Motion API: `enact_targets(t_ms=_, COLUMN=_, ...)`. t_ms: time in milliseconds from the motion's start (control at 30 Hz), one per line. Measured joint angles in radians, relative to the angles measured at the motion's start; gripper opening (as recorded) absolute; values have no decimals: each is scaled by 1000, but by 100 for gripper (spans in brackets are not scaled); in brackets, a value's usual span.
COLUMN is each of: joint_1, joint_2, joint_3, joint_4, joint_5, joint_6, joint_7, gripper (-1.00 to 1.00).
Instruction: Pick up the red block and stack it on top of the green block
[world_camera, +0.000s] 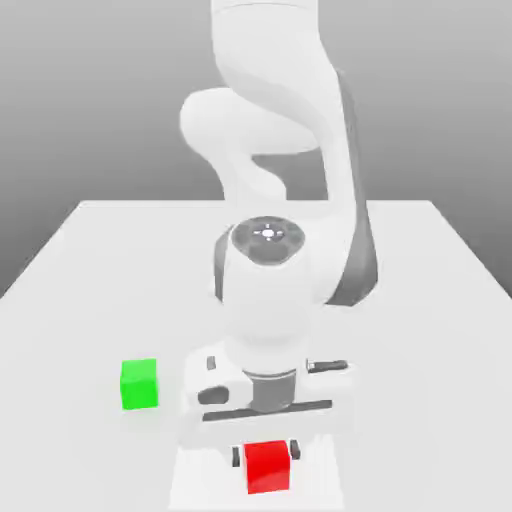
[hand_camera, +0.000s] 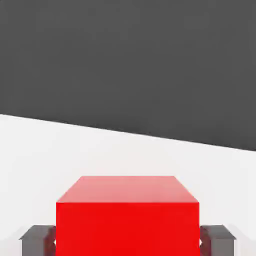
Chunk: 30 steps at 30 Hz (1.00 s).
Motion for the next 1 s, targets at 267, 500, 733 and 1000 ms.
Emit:
enact_targets(t_ms=267, joint_1=-1, joint_2=-155, joint_3=-2, joint_4=-25, joint_5=-7, joint_6=-131, joint_7=6, gripper=-100)
enact_targets(t_ms=500, joint_1=-220, joint_2=-392, joint_3=-129, joint_4=-211, joint_5=-66, joint_6=-179, joint_7=259, gripper=-100)
enact_targets(t_ms=733, joint_1=-360, joint_2=-487, joint_3=-192, joint_4=-355, joint_5=-83, joint_6=-128, joint_7=442, gripper=-100)
enact_targets(t_ms=1000, joint_1=-344, joint_2=-316, joint_3=-185, joint_4=-353, joint_5=15, joint_6=37, joint_7=378, gripper=100)
